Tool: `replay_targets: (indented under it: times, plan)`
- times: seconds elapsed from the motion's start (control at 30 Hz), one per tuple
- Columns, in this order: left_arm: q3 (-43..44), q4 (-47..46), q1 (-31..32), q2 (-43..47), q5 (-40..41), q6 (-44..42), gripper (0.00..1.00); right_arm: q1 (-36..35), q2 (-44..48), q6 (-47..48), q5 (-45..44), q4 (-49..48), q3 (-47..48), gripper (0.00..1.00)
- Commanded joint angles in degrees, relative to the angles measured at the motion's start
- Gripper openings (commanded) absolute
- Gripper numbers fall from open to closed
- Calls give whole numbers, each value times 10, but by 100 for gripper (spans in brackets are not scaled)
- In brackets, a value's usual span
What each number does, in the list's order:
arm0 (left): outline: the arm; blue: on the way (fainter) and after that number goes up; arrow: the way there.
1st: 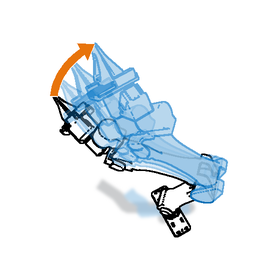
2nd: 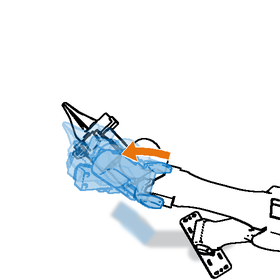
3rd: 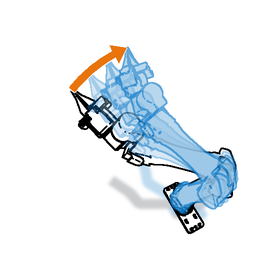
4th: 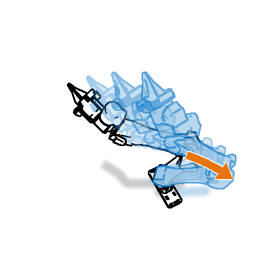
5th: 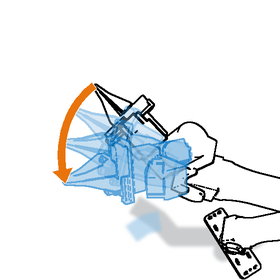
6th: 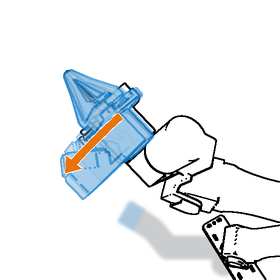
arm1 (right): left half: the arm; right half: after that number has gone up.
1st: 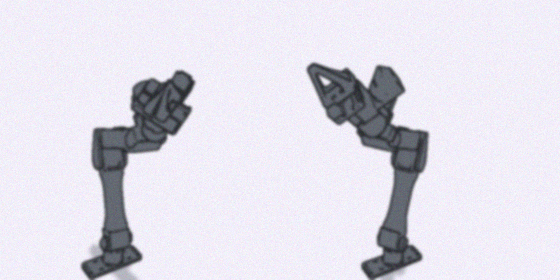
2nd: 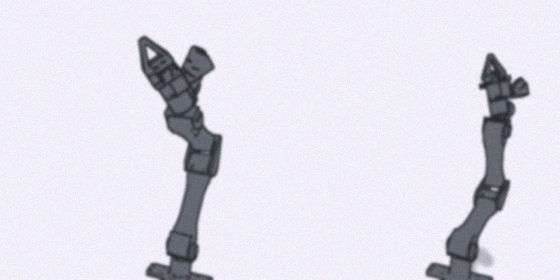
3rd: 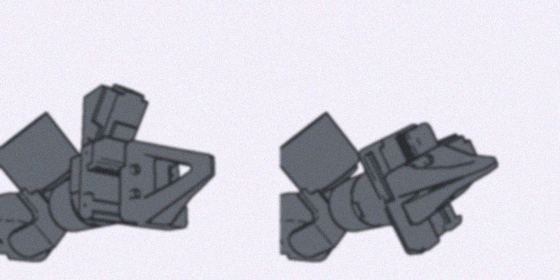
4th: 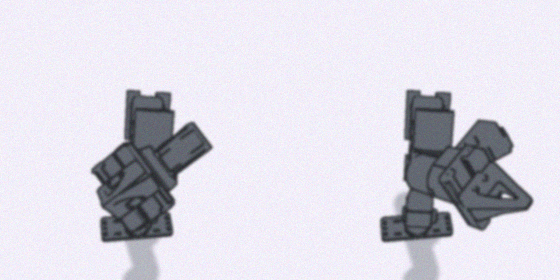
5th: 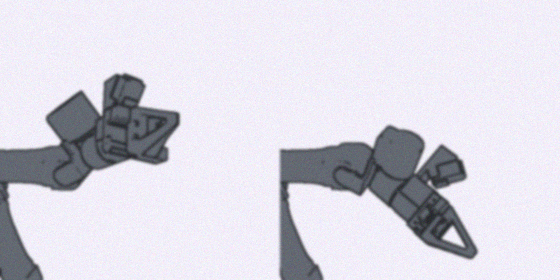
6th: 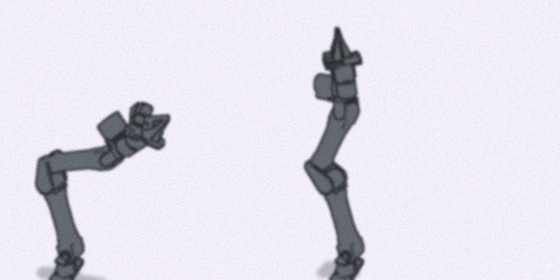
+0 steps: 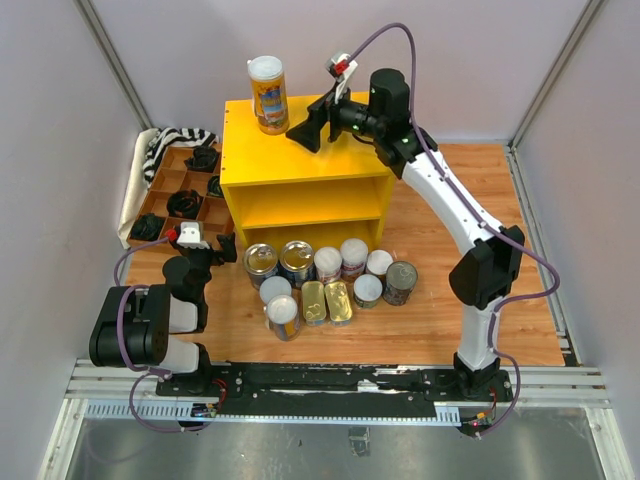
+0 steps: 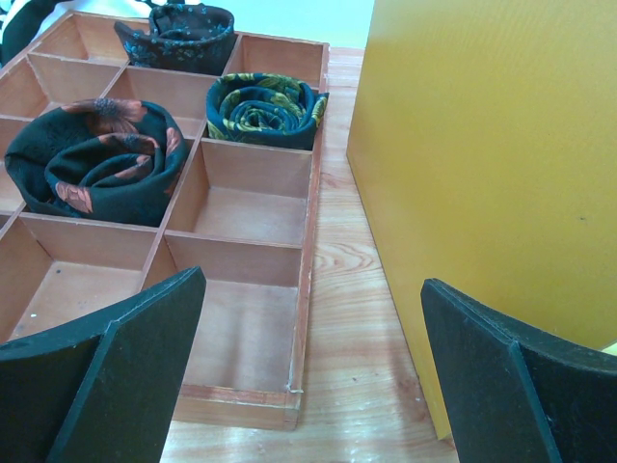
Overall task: Place and organize the canned foods onto the counter
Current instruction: Place the canned food on the counter.
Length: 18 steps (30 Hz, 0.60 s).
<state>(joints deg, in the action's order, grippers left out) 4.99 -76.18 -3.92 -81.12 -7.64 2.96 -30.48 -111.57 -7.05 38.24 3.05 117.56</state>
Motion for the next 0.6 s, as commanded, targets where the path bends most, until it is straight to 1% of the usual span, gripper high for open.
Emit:
replay_targets:
  times: [0.0,0.07,0.13,0.3,0.43,0.47,0.57]
  plan:
    - [6,-10,2,-4,-2,-10,100,8,-8,3,1,-19,28,94]
    - [6,-10,2,-4,-2,-10,100,7,-31,0,19,-20,57,87]
    - [7,-10,3,-4,-2,-10,100,7,-51,-2,33,-21,80,81]
    - [6,-10,2,-4,-2,-10,100,-2,-83,-2,56,-33,121,76]
    - [6,-10,2,-3,-3,-10,100,-12,-105,-7,61,-34,149,70]
    - [6,-10,2,-4,-2,-10,100,-14,-109,-7,61,-34,153,67]
    - [6,-10,2,-3,-2,-10,100,-23,-116,-7,58,-35,161,64]
